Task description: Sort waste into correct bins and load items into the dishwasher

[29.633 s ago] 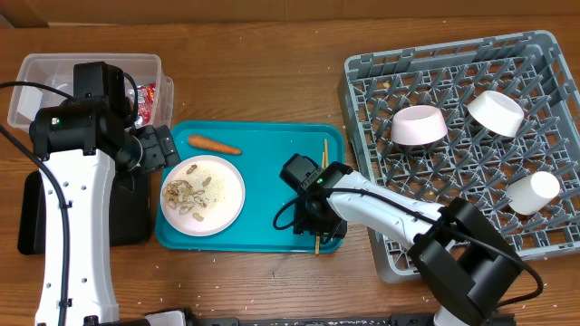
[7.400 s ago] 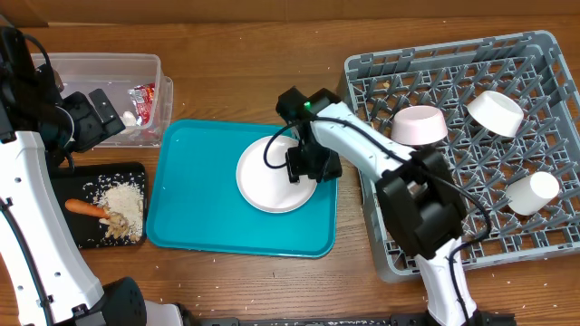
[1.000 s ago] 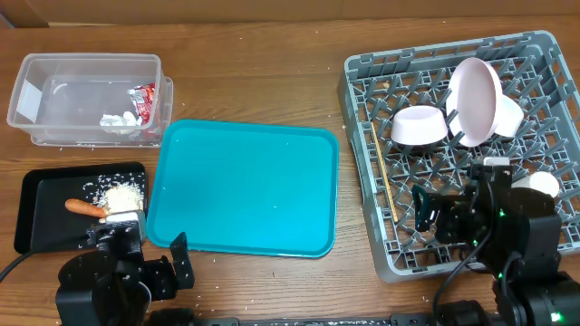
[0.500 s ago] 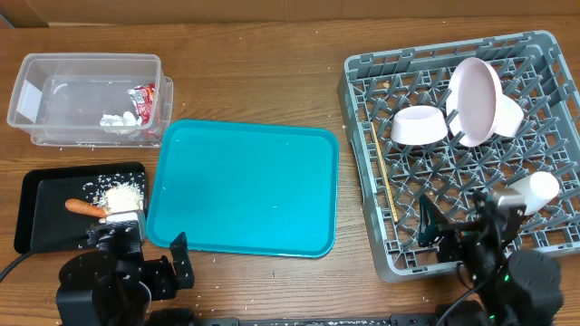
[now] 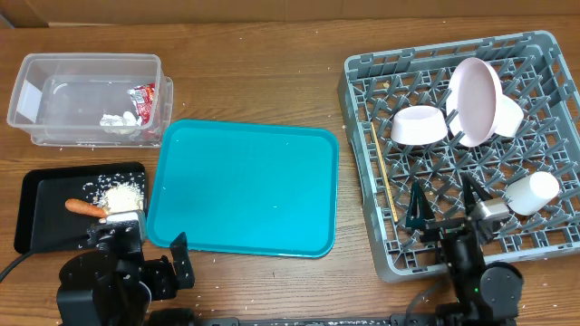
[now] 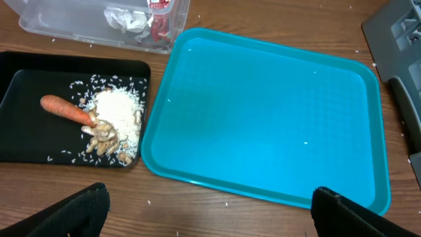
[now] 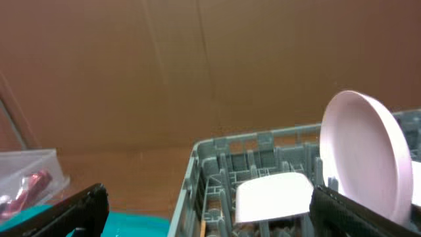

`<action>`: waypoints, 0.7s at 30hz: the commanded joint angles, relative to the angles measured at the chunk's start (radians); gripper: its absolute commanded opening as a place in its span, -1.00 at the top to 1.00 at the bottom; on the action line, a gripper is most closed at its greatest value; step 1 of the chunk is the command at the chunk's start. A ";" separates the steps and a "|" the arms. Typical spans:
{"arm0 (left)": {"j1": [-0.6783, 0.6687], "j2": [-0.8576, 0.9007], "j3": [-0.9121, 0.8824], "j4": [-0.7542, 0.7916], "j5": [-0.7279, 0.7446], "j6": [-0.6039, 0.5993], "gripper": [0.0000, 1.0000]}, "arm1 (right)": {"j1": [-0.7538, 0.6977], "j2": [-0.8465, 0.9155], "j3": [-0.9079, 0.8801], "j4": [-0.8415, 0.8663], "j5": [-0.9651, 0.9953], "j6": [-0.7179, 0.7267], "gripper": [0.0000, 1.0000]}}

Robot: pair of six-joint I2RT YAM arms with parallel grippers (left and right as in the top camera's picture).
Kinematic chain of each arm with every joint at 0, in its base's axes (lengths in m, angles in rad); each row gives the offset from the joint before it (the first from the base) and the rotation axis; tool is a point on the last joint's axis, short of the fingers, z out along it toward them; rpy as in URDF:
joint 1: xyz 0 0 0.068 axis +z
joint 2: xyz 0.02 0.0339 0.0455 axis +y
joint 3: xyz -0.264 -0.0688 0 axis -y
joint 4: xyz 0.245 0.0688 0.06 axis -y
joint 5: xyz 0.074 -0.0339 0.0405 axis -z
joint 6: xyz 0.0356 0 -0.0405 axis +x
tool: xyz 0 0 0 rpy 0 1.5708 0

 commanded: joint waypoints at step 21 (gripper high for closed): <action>0.002 -0.003 0.000 0.002 -0.011 -0.007 -0.99 | -0.002 -0.010 -0.058 -0.101 0.023 -0.101 -1.00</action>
